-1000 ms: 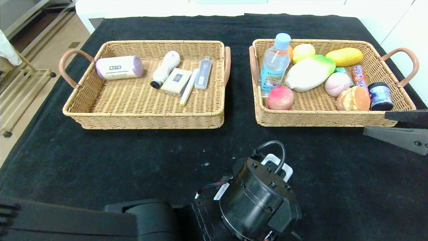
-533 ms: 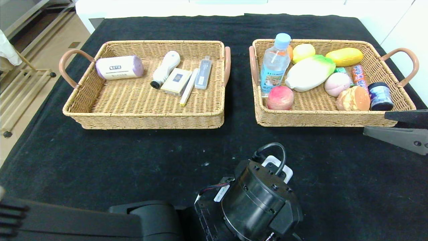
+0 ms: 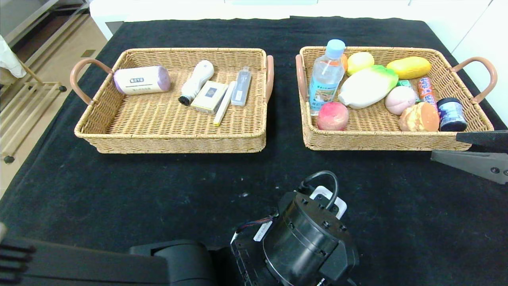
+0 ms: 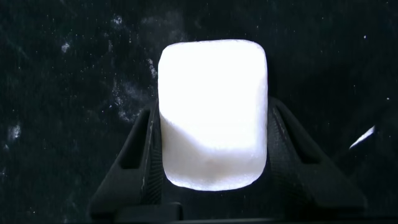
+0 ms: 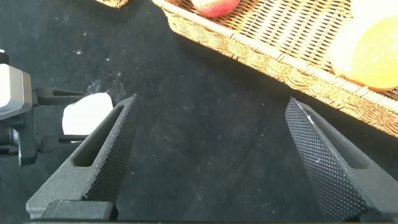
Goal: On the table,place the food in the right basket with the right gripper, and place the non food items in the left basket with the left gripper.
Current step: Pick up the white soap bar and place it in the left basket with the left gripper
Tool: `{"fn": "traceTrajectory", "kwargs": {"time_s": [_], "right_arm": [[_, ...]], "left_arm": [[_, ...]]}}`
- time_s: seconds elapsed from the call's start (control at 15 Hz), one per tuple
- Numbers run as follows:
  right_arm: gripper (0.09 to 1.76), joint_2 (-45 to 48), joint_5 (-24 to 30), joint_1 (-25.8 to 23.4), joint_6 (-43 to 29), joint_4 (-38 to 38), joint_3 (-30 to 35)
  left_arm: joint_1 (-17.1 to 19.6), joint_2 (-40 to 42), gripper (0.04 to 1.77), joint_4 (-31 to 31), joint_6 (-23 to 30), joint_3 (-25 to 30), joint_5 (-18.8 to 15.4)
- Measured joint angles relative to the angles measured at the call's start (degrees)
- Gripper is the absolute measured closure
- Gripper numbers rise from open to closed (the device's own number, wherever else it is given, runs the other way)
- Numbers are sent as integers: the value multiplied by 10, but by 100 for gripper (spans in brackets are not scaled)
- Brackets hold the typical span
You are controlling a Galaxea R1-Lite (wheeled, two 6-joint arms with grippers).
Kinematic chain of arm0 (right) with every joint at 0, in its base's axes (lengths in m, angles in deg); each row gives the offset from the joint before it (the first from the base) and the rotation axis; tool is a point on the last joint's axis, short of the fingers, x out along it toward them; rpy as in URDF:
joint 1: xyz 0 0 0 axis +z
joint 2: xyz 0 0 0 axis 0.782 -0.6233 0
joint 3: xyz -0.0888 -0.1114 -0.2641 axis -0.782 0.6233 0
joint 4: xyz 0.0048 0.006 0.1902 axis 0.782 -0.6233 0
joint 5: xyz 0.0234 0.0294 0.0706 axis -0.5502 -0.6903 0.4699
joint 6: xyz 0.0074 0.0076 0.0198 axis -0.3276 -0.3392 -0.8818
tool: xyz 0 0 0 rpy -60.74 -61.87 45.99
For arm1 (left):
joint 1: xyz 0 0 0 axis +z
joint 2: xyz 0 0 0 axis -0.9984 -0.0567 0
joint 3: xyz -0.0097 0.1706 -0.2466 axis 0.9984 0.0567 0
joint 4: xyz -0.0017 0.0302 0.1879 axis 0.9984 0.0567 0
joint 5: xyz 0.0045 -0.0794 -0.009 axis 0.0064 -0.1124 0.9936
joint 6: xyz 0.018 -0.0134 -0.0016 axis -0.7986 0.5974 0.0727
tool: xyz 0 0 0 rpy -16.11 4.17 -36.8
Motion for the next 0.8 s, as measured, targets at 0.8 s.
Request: {"fn": "traceTrajectory", "kwargs": {"time_s": [0.8], "right_arm": [[14,0,0,0,0,0,0]], "left_arm": [[-7,7,81,3,-6,-1,11]]}}
